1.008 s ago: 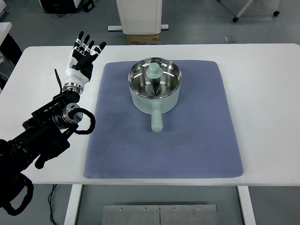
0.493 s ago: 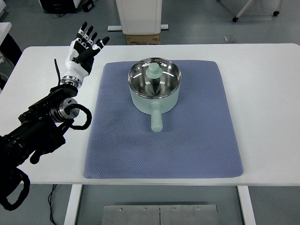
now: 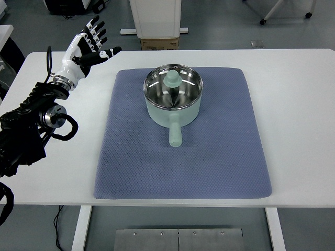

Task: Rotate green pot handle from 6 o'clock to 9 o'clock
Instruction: 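Swing the left hand over the far side of the green pot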

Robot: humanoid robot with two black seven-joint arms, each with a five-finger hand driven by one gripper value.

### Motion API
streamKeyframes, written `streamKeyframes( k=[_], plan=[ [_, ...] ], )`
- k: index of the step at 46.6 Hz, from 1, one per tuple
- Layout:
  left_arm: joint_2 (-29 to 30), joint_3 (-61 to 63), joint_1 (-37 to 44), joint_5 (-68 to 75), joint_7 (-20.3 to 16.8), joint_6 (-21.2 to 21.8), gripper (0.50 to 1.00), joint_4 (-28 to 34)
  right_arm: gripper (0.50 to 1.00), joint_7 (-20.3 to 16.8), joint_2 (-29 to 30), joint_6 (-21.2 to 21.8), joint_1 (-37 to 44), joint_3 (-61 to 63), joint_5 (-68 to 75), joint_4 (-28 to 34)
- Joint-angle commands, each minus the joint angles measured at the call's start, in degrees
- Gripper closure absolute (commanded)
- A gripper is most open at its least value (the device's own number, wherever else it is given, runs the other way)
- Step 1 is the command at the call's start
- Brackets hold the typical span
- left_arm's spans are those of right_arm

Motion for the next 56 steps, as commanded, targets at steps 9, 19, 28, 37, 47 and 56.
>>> streamKeyframes(
  k=[9,19,28,37,47,56],
  plan=[
    [4.2,0.4,-2.8,5.6,0.0,-4.1,0.500,0.0,0.500,0.0,0.0,0.0,0.0,0.0,0.0,0.0],
    [5.3,1.1,-4.3,16.6,-0.2,-5.8,0.500,-1.3,0.500,0.0,0.0,0.0,0.0,0.0,0.0,0.0],
    [7.3,1.2,-6.0,25.3,-0.2,-5.8,0.500,-6.7,0.500,0.0,0.0,0.0,0.0,0.0,0.0,0.0],
    [12.1,1.7,-8.5,30.2,-0.2,-5.8,0.500,-17.1,0.500,0.0,0.0,0.0,0.0,0.0,0.0,0.0],
    [13.1,3.0,-10.4,37.9,-0.2,-5.9,0.500,-23.1,0.500,0.0,0.0,0.0,0.0,0.0,0.0,0.0],
    [13.2,3.0,-10.9,44.7,-0.2,-6.6,0.500,-27.2,0.500,0.0,0.0,0.0,0.0,0.0,0.0,0.0]
  ],
)
